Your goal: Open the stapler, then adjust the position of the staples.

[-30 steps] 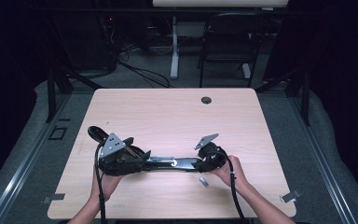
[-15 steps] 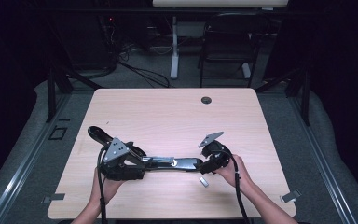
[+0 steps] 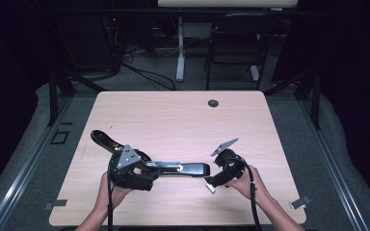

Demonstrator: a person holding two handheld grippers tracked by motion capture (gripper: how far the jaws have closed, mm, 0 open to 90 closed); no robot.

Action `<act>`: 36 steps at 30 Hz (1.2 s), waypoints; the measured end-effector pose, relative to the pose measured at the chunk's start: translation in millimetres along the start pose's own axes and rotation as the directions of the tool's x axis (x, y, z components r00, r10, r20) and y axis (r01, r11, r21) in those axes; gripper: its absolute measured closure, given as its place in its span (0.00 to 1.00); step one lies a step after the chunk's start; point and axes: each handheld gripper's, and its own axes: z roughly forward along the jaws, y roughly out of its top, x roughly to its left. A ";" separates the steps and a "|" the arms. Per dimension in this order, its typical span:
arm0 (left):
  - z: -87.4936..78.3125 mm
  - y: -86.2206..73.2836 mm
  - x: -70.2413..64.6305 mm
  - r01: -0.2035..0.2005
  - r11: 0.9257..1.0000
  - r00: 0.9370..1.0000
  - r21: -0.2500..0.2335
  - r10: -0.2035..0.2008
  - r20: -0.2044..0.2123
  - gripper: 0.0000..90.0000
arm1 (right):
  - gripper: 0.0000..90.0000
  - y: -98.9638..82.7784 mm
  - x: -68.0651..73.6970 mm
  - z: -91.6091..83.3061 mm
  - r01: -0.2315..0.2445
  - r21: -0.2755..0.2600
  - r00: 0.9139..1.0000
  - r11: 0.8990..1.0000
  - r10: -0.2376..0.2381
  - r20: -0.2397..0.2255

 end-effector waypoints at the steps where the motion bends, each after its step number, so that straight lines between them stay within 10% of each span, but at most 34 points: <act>1: 0.6 -0.5 0.3 0.000 1.000 1.000 0.003 0.000 -0.003 0.00 | 0.18 0.0 0.0 0.0 0.000 0.000 1.000 1.000 0.000 0.000; 19: 7.9 -4.3 3.6 -0.018 0.999 1.000 0.035 0.018 0.002 0.00 | 0.70 -3.4 20.5 24.2 0.043 0.147 0.999 0.988 -0.044 0.000; 36: 14.0 -3.8 -1.8 -0.049 0.997 0.998 0.057 0.046 0.051 0.01 | 0.81 -6.0 21.5 40.4 0.042 0.219 0.998 0.975 -0.049 0.028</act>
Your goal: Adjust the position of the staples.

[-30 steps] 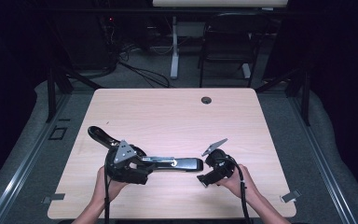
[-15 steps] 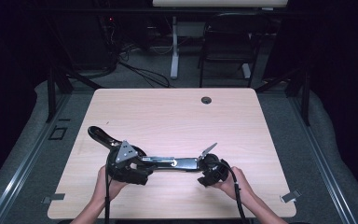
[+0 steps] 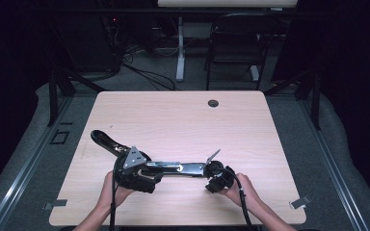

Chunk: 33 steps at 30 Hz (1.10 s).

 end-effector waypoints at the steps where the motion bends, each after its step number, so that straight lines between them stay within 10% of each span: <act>1: 0.5 0.3 -0.4 0.000 1.000 1.000 0.001 0.000 0.003 0.01 | 0.83 -0.2 0.0 0.9 0.005 0.007 1.000 1.000 -0.005 0.001; 33: 2.7 -1.7 -0.2 -0.021 1.000 1.000 0.003 0.021 0.012 0.01 | 0.86 -9.7 -48.9 -22.2 -0.094 -0.064 0.990 0.994 0.099 0.096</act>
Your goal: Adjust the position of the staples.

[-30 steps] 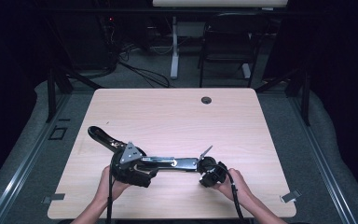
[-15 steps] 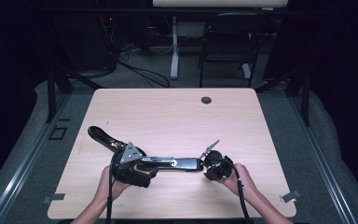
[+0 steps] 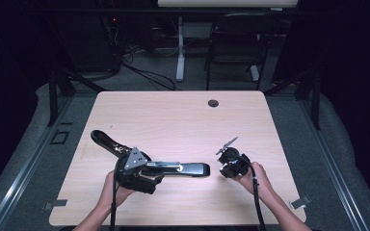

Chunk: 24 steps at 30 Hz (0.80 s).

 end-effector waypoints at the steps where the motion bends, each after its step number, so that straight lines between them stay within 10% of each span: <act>1: 0.1 -0.1 0.2 0.001 1.000 1.000 0.000 -0.001 0.000 0.01 | 0.86 0.1 -2.1 0.2 0.002 0.011 1.000 1.000 -0.002 0.007; 24: -20.2 6.7 -2.6 0.041 0.999 0.998 -0.034 -0.042 -0.047 0.00 | 0.77 -1.6 -14.5 8.4 -0.018 0.061 1.000 0.998 0.017 0.011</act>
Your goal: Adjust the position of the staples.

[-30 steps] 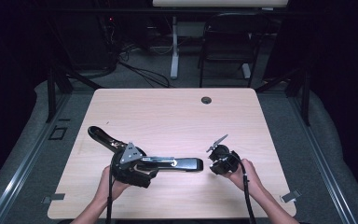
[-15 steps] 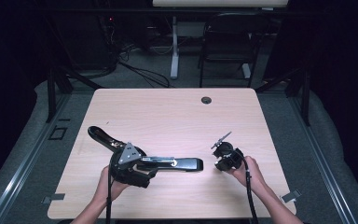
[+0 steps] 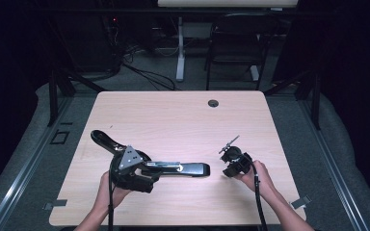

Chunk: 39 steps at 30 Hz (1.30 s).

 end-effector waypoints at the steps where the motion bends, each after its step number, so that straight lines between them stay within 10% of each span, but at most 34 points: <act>1: -1.6 -1.1 -0.2 0.012 1.000 1.000 0.002 -0.012 0.002 0.00 | 0.76 -0.1 -0.6 -1.0 -0.001 -0.007 1.000 1.000 0.001 -0.002; 11: -30.9 -8.2 3.3 0.089 0.990 0.989 -0.108 -0.100 -0.106 0.00 | 0.61 0.6 -1.7 -6.2 0.007 -0.028 1.000 1.000 -0.008 -0.017; 21: -50.6 -9.0 14.5 0.120 0.973 0.960 -0.198 -0.165 -0.228 0.00 | 0.46 0.0 -2.9 -6.9 -0.033 -0.058 0.999 0.998 0.032 -0.020; 25: -58.2 -13.1 17.4 0.140 0.965 0.940 -0.223 -0.200 -0.275 0.00 | 0.43 0.4 -3.6 -7.7 -0.031 -0.055 0.999 0.998 0.029 -0.028; 32: -67.2 -17.7 28.9 0.179 0.945 0.887 -0.273 -0.275 -0.371 0.00 | 0.42 0.7 -3.7 -7.5 -0.029 -0.051 0.999 0.998 0.027 -0.027; 39: -62.8 -27.5 52.8 0.275 0.926 0.857 -0.259 -0.358 -0.369 0.03 | 0.42 0.6 -3.4 -6.7 -0.036 -0.061 0.999 0.997 0.035 -0.021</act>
